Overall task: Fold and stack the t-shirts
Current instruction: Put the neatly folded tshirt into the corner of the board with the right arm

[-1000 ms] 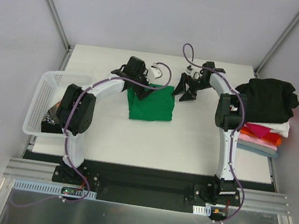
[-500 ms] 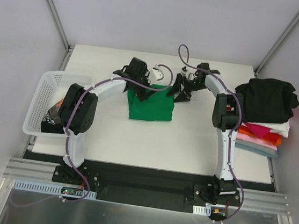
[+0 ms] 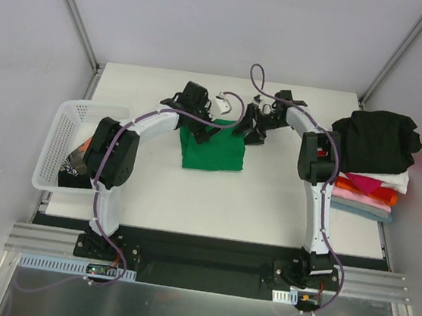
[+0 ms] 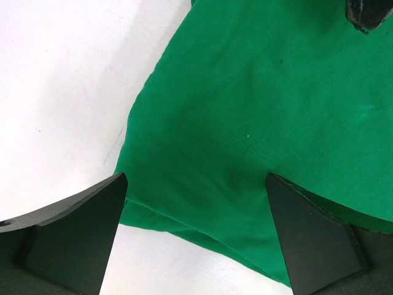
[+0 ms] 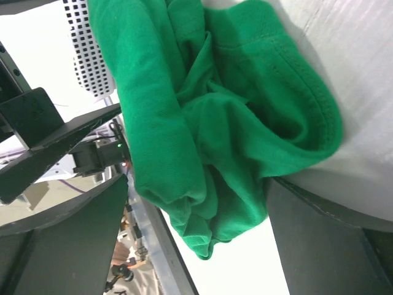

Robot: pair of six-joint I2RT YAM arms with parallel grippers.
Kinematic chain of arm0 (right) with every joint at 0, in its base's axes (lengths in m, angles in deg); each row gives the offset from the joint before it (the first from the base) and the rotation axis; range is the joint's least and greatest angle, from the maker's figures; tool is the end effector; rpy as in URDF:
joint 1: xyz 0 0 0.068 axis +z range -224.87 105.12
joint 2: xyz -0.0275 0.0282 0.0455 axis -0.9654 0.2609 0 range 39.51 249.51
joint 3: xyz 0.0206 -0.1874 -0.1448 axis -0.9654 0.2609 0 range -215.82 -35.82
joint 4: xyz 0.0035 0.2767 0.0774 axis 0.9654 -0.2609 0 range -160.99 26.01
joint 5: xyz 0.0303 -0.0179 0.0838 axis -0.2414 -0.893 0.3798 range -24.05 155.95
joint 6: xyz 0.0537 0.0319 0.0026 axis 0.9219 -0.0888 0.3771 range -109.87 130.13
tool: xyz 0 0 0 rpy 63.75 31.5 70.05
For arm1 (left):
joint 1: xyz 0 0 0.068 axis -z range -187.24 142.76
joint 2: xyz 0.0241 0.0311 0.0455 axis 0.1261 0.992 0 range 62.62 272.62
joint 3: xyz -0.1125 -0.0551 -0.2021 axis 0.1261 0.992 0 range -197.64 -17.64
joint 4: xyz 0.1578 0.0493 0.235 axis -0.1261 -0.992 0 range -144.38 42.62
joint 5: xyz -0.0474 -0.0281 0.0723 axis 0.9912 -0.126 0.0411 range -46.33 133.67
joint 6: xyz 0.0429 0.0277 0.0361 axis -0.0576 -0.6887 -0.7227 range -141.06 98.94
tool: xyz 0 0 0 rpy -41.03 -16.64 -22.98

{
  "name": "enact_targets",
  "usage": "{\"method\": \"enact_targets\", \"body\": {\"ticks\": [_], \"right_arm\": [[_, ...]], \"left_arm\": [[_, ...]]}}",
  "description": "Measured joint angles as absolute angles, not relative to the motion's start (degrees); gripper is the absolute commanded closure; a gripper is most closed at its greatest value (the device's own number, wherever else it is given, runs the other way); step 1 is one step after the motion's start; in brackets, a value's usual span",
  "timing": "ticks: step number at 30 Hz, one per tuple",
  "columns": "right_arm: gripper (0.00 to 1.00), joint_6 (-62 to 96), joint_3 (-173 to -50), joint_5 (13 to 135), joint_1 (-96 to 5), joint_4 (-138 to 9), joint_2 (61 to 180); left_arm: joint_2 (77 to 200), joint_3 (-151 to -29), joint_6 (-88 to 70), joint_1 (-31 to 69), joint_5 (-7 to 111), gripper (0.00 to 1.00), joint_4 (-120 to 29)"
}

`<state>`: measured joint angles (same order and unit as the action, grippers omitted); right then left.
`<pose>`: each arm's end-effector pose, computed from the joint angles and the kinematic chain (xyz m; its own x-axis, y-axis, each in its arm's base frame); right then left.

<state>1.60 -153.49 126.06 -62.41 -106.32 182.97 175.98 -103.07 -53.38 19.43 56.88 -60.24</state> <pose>0.4897 0.1506 0.0938 -0.8333 -0.2600 -0.4879 -0.5528 0.3824 0.7404 0.4152 -0.2208 0.1691 -0.1770 0.6714 -0.7197 0.8122 0.5126 0.2785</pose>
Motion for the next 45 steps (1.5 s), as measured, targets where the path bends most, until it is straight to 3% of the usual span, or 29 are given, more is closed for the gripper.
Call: {"method": "enact_targets", "body": {"ticks": [31,45], "right_arm": [[0.05,2.4,-150.5,130.0,-59.1,-105.2,182.9],[0.07,1.5,-145.9,127.9,-55.6,-105.4,179.6]], "left_arm": [[180.8,-105.6,-50.1,20.5,56.5,0.04,-64.8],[184.9,-113.7,-47.3,20.6,56.6,0.04,-74.3]]}}
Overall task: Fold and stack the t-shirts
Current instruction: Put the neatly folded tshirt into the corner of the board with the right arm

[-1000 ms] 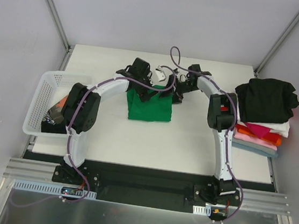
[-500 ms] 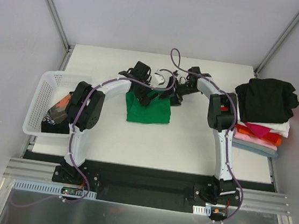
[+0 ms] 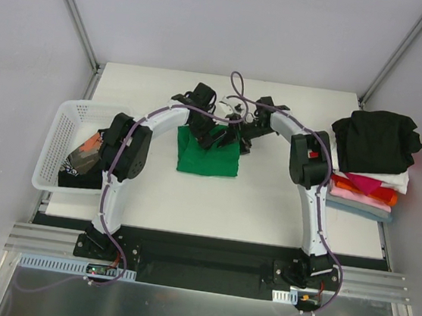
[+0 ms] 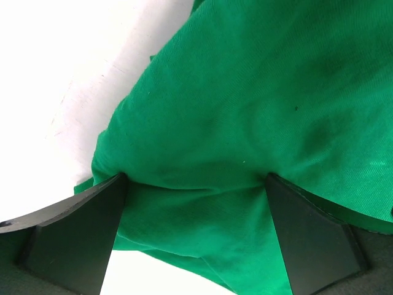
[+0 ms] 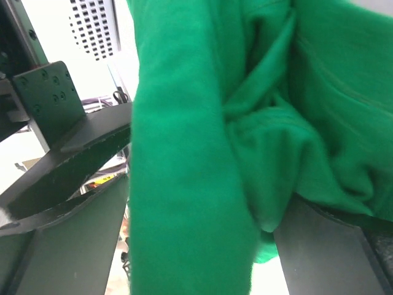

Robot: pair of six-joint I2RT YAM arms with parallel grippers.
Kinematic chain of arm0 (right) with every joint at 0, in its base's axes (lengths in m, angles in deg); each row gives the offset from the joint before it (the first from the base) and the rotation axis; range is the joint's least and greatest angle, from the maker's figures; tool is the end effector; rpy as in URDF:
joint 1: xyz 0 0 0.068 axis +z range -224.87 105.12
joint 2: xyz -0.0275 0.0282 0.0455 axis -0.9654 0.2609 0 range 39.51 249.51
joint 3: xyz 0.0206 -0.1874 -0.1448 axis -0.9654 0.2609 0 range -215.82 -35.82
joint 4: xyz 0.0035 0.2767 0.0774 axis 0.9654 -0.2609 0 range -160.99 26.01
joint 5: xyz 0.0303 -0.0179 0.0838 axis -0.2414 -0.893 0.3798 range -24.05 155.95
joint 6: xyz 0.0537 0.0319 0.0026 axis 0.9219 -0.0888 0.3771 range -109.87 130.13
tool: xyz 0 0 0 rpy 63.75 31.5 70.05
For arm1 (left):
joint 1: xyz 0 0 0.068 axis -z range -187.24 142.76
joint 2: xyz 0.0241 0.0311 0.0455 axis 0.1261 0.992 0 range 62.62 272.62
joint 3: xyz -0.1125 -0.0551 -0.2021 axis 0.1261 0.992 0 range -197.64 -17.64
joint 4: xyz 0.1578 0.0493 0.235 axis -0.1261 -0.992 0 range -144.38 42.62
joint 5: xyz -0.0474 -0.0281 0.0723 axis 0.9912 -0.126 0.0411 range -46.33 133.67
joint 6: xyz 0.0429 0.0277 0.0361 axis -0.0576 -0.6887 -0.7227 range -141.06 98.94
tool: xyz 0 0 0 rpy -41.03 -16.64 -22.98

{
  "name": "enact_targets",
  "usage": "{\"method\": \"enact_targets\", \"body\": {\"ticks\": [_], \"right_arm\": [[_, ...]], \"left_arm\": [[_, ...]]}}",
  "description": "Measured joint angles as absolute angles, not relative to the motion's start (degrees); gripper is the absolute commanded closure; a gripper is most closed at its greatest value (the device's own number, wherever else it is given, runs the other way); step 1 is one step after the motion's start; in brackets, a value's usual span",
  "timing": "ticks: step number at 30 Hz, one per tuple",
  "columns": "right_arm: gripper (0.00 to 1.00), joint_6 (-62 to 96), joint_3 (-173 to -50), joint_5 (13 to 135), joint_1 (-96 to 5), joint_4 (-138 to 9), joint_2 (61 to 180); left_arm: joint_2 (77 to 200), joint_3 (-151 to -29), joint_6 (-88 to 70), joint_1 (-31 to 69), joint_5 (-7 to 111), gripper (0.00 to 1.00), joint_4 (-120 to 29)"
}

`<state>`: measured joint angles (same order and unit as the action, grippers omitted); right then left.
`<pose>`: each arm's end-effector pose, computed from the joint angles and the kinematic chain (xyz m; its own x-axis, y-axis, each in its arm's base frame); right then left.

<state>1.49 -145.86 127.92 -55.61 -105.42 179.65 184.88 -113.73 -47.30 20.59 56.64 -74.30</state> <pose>0.4497 0.2018 0.0833 -0.8222 -0.3623 -0.4390 -0.5488 0.3002 0.7802 0.4236 -0.2358 0.1433 -0.3803 0.6880 -0.6181 0.8277 0.5513 0.1044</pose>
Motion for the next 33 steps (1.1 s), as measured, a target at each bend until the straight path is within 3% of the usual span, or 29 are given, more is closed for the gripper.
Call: {"method": "enact_targets", "body": {"ticks": [5,8,9,11,12,13,24,33], "right_arm": [[0.18,1.0,-145.7,127.0,-54.4,-105.7,179.4],[0.40,0.2,-145.7,126.0,-54.3,-105.9,179.4],[0.54,-0.2,-145.6,125.3,-54.3,-106.0,179.4],[0.70,-0.9,-145.4,124.3,-54.3,-106.4,179.4],[0.90,-1.2,-145.4,123.9,-54.2,-106.7,179.4],[0.99,-1.6,-145.4,123.6,-54.2,-107.0,179.4],[0.99,-4.6,-144.6,119.5,-54.0,-109.0,178.4],[0.99,-5.2,-143.7,111.0,-52.9,-110.8,170.4]], "left_arm": [[185.1,-114.3,-47.1,20.7,56.6,0.04,-75.8],[185.2,-114.4,-47.2,20.9,56.4,0.04,-76.0],[185.2,-114.4,-47.2,20.9,56.4,0.04,-76.2],[185.2,-114.4,-47.2,20.9,56.4,0.04,-76.3],[185.2,-114.4,-47.2,20.9,56.4,0.04,-76.4],[185.2,-114.4,-47.2,20.9,56.4,0.04,-76.4],[185.1,-114.5,-47.2,20.8,54.1,0.04,-76.7],[182.1,-114.5,-47.7,19.6,48.5,0.05,-76.7]]}}
